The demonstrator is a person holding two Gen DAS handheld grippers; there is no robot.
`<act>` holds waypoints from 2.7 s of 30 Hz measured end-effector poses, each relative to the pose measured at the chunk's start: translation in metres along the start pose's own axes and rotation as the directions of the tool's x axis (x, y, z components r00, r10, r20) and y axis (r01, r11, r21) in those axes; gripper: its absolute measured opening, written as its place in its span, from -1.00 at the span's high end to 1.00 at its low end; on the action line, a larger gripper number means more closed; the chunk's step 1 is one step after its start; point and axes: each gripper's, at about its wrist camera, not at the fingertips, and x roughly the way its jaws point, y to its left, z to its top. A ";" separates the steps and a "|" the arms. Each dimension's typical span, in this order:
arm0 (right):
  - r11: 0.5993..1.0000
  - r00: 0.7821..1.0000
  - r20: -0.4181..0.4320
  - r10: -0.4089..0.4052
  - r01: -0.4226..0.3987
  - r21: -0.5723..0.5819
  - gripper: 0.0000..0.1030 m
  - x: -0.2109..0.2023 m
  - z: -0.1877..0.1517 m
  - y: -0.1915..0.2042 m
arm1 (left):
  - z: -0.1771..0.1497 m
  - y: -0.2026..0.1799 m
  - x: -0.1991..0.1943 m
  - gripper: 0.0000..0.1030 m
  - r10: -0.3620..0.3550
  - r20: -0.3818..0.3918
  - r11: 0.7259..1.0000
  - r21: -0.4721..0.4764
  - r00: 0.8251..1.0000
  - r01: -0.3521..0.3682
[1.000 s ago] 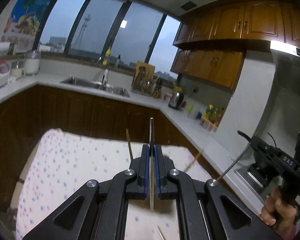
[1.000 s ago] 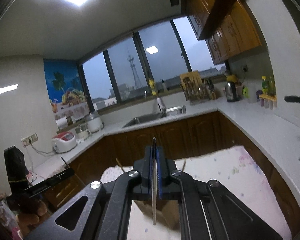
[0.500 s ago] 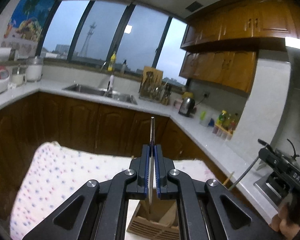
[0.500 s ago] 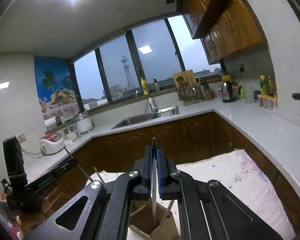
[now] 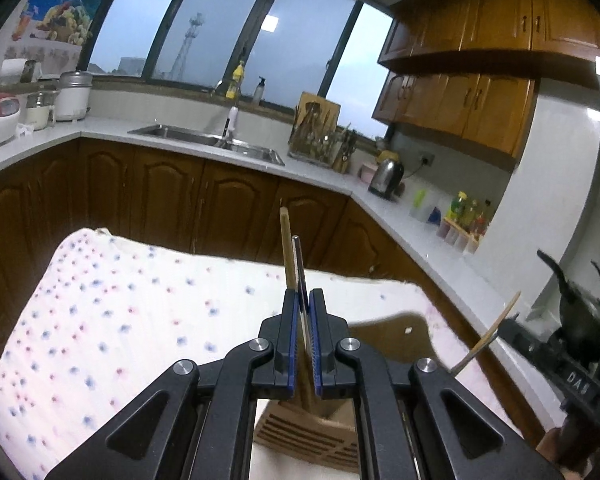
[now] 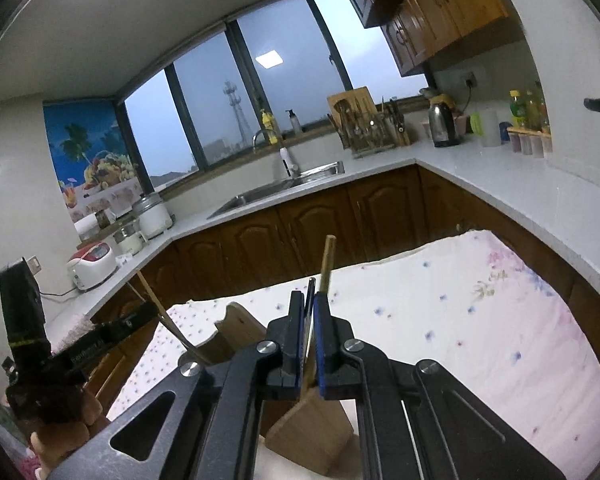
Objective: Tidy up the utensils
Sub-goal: 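Lower the chopsticks into the holder and open both tools, then move both open tools back down toward the remaining chopsticks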
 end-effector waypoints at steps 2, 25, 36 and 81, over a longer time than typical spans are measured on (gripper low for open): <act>1.000 1.000 -0.010 0.001 -0.001 -0.001 0.91 0.000 0.002 0.000 | 0.002 -0.001 0.000 0.92 0.001 -0.010 1.000 0.001 1.000 -0.001; 0.995 0.997 0.037 0.069 -0.072 0.076 -0.02 -0.024 0.008 -0.006 | 0.005 0.005 -0.044 -0.03 0.014 0.009 0.998 -0.056 1.000 -0.014; 0.994 0.989 0.107 0.098 -0.102 0.032 -1.00 -0.086 0.001 0.002 | -0.031 0.008 -0.120 -0.68 0.055 0.038 0.992 -0.113 0.998 -0.051; 0.995 0.986 -0.131 -0.099 0.099 -0.004 -0.99 -0.173 -0.112 -0.046 | -0.111 -0.052 -0.217 -0.73 0.080 -0.248 0.996 -0.020 0.965 -0.088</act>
